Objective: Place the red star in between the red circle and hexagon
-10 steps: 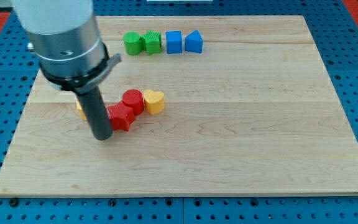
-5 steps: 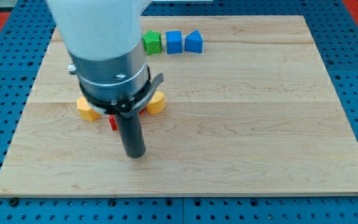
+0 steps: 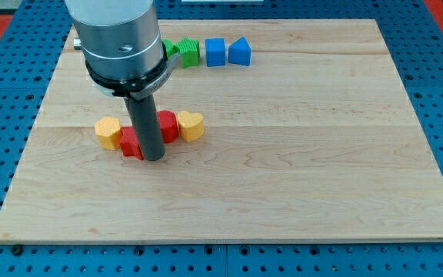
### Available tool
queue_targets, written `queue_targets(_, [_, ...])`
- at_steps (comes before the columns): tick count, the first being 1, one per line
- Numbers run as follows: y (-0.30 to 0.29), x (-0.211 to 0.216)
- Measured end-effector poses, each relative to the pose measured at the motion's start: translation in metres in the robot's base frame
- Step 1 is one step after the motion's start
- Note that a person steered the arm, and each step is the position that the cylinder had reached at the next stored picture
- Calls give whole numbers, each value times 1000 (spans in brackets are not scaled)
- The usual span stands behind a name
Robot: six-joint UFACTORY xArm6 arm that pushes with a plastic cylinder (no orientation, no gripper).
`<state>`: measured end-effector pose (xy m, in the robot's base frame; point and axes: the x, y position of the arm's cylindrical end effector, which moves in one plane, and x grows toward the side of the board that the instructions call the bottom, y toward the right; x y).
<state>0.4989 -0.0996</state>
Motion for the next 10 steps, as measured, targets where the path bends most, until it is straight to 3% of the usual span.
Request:
queue_targets(3, [-8, -6])
queue_targets(5, [-13, 19])
queue_targets(8, [-32, -11])
queue_targets(10, [-32, 7])
